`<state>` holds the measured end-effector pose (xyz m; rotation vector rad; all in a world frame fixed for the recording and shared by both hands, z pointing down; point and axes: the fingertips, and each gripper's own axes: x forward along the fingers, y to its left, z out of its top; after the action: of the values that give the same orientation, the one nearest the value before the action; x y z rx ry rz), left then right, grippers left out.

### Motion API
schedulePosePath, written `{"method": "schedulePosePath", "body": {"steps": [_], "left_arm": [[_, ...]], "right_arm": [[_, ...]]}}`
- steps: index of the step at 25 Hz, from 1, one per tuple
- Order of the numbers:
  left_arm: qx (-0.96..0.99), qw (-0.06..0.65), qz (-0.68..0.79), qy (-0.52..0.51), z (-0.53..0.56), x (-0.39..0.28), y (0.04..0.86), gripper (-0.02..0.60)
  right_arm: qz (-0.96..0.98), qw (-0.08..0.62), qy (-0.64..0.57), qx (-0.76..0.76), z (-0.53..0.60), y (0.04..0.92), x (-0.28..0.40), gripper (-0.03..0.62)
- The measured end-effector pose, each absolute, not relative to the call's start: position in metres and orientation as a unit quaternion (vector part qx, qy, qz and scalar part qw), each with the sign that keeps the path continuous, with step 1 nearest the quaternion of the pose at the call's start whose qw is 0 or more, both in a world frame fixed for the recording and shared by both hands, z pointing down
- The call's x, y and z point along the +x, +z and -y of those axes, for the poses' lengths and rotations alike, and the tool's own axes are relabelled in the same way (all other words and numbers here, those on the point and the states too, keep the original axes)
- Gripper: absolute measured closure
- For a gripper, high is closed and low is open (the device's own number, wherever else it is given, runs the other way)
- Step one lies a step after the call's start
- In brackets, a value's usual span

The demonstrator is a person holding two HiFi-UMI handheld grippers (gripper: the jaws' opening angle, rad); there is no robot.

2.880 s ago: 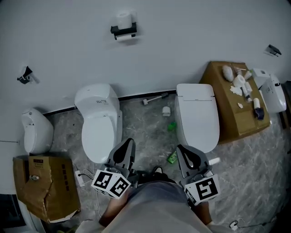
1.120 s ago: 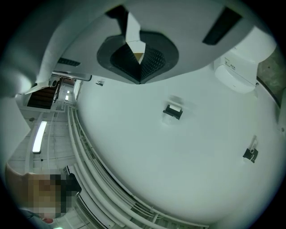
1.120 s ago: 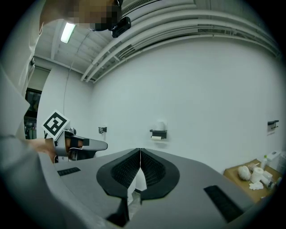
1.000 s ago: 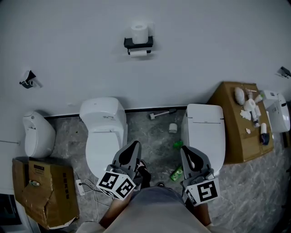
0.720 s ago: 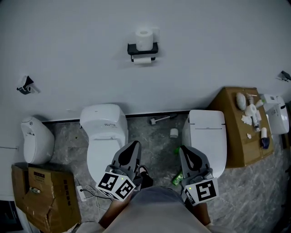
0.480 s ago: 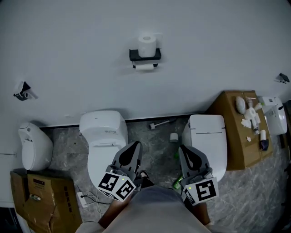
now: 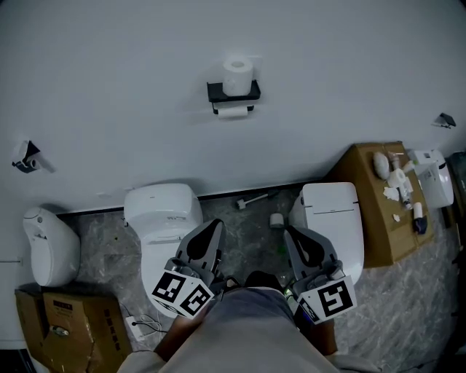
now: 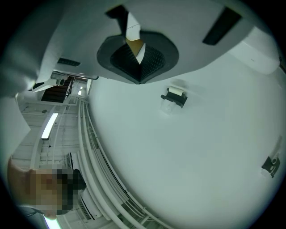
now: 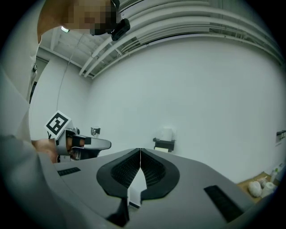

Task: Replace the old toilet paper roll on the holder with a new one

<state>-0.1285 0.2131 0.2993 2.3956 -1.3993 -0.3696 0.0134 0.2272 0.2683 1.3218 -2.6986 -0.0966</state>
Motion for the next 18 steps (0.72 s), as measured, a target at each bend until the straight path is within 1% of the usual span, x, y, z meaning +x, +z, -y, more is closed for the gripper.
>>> {"method": "schedulePosePath", "body": {"steps": [7, 18], "left_arm": [[0.850, 0.170, 0.481, -0.131, -0.211, -0.130, 0.299, 0.577], [0.845, 0.185, 0.483, -0.135, -0.182, -0.131, 0.304, 0.577]], "right_arm": [[0.874, 0.054, -0.035, 0.482, -0.213, 0.254, 0.034, 0.577], [0.884, 0.058, -0.026, 0.462, -0.184, 0.265, 0.019, 0.577]]}}
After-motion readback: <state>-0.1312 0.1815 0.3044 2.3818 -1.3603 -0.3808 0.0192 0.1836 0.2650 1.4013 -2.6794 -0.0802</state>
